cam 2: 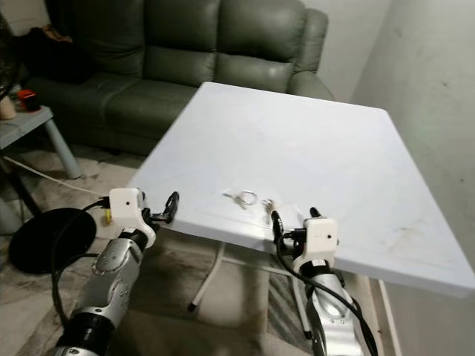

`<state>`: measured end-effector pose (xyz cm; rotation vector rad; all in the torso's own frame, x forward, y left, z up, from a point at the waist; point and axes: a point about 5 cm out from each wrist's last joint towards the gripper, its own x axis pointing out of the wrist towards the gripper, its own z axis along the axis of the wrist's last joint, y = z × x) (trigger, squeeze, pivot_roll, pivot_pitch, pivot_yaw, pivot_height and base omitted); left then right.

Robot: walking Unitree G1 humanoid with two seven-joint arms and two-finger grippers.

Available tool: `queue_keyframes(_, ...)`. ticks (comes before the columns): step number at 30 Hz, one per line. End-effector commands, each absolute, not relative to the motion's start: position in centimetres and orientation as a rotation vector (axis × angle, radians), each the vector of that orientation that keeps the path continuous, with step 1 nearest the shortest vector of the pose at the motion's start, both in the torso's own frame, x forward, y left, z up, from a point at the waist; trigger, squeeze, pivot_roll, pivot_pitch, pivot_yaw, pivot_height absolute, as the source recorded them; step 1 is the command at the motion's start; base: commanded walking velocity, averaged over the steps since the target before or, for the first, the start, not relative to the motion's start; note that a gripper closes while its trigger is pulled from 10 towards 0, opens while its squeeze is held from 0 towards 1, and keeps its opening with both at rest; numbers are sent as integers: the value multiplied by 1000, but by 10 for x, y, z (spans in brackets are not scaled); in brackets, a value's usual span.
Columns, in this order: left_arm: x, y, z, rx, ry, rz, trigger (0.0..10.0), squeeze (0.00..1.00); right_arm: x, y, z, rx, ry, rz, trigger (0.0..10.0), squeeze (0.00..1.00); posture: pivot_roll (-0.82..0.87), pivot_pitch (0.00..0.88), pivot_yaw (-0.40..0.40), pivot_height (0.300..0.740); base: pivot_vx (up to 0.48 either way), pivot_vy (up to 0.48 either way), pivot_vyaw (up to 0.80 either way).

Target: Hang keys on a hook

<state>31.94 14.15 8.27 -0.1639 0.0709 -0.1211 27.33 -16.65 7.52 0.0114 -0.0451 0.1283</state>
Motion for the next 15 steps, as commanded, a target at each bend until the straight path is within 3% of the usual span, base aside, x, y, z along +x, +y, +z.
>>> queue_keyframes(1, 320, 129, 86, -173, 67, -155, 10000, 0, 273, -174, 78, 5, -53, 109, 10000, 0, 56, 1, -73, 740, 0, 476, 0)
queue_keyframes(12, 320, 128, 86, -177, 65, -153, 10000, 0, 273, -173, 78, 6, -53, 121, 10000, 0, 59, 0, -81, 740, 0, 476, 0)
queue_keyframes(15, 320, 128, 86, -172, 59, -147, 10000, 0, 273, -173, 78, 4, -50, 123, 10000, 0, 59, 0, -82, 740, 0, 0, 0)
